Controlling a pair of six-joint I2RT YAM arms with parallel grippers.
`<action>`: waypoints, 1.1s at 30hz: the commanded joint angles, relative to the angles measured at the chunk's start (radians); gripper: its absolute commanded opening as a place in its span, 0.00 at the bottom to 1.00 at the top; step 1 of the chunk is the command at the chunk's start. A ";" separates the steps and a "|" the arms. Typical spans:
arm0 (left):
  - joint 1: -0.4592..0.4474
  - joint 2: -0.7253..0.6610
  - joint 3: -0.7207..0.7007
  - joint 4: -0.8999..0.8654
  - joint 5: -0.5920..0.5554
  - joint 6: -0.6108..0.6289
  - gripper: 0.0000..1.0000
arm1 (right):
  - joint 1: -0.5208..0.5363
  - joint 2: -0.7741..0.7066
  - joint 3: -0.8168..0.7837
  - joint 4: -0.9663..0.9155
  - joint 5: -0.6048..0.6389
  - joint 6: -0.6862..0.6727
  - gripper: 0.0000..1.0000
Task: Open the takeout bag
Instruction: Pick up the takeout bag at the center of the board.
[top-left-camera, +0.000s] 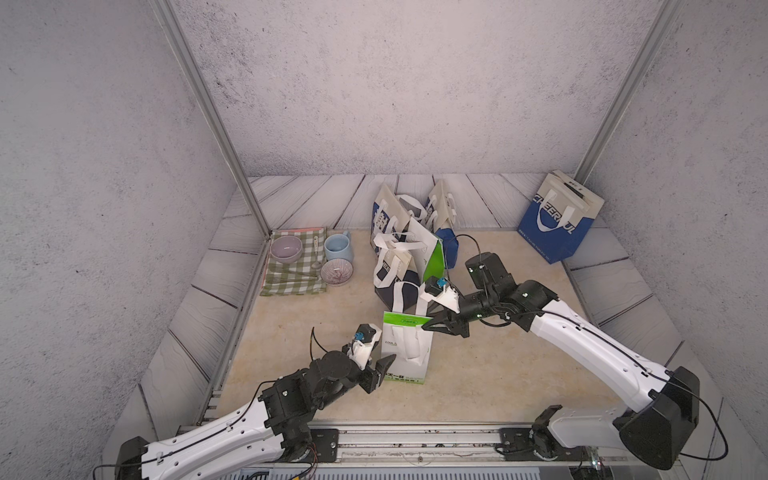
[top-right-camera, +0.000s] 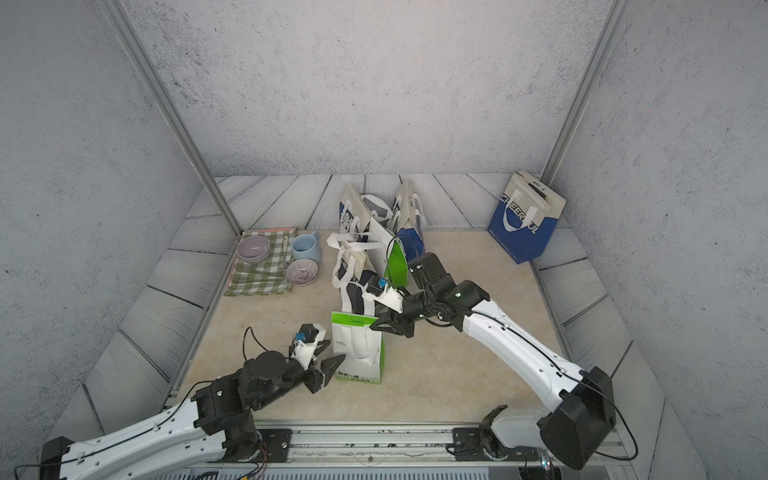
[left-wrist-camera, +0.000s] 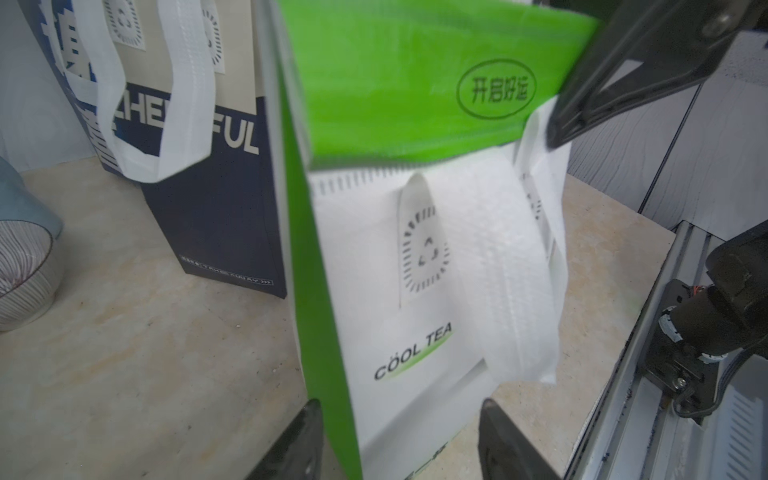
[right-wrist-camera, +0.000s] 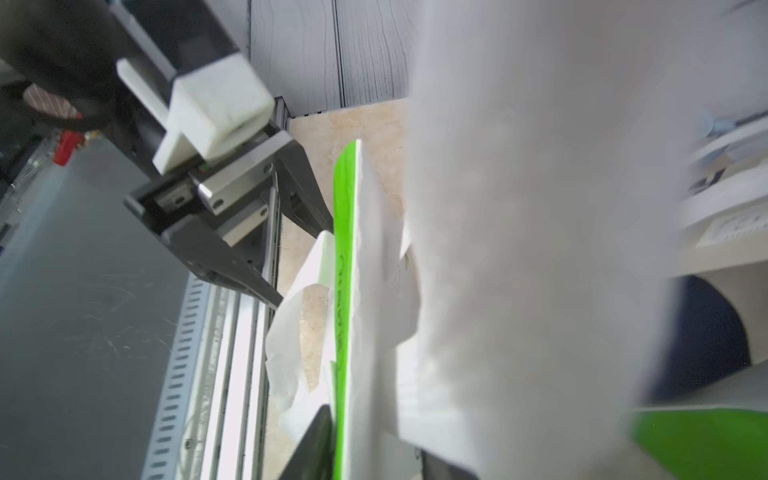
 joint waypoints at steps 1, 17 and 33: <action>0.006 0.016 -0.030 0.119 0.001 0.049 0.61 | -0.006 -0.043 -0.018 0.012 -0.009 -0.001 0.47; 0.005 0.144 -0.091 0.358 0.294 0.060 0.43 | -0.040 -0.050 0.015 0.106 0.093 0.097 0.47; 0.004 0.135 -0.162 0.525 0.272 -0.013 0.14 | -0.047 -0.415 -0.235 0.418 0.249 1.005 0.65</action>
